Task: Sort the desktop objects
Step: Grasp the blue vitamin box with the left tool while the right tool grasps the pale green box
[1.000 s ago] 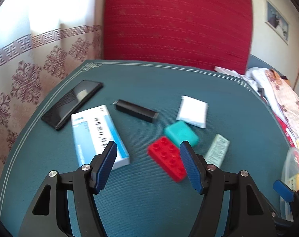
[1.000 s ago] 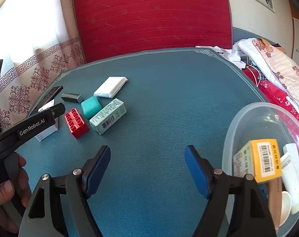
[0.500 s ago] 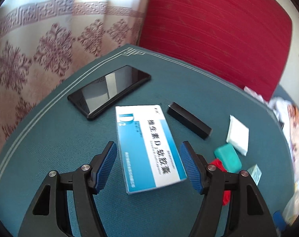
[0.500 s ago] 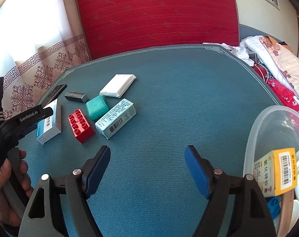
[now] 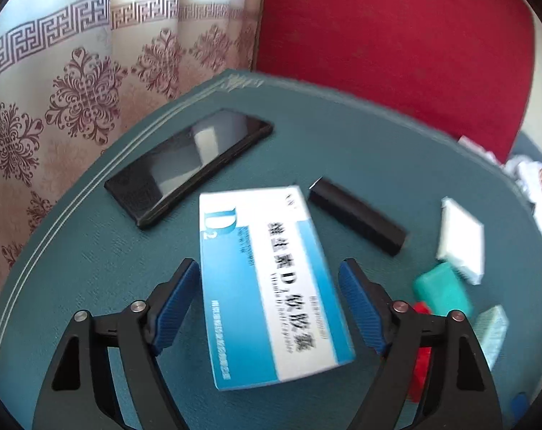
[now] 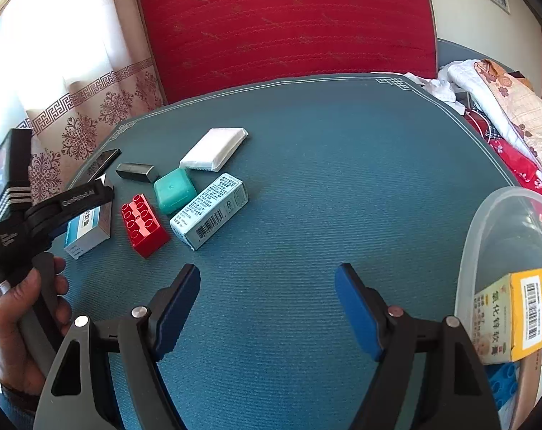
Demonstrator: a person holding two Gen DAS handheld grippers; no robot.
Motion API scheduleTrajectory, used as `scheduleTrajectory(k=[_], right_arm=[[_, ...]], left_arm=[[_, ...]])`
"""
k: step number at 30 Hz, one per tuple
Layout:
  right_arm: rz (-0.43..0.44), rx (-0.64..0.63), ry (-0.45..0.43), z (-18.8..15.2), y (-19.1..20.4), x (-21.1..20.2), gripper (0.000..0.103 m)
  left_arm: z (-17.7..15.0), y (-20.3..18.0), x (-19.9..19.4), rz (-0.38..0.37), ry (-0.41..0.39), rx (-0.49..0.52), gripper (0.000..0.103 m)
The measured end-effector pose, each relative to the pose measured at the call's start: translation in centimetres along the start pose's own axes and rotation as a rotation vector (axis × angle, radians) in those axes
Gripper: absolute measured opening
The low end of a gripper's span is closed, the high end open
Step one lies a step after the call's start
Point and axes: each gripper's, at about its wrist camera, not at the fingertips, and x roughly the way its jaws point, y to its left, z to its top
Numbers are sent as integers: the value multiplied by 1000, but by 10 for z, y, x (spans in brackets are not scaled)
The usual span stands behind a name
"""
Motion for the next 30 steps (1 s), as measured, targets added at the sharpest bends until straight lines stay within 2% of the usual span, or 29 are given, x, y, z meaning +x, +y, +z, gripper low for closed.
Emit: scheduleTrajectory(k=[7, 8, 9, 19, 25, 30], right_arm=[[1, -17, 8, 3, 7, 2, 81], [4, -16, 7, 4, 7, 2, 81], [6, -12, 8, 6, 7, 2, 81], [0, 5, 6, 20, 14, 12, 81], [7, 11, -1, 32, 24, 24, 81], [11, -14, -3, 42, 39, 39, 81]], left_arm=[[-2, 12, -2, -50, -14, -34, 83], [-2, 13, -2, -56, -16, -37, 81], [-2, 14, -3, -60, -19, -38, 74], [-6, 11, -14, -98, -26, -15, 72], [-10, 2, -40, -90, -104, 38, 72], [-13, 6, -50, -108, -118, 33, 72]])
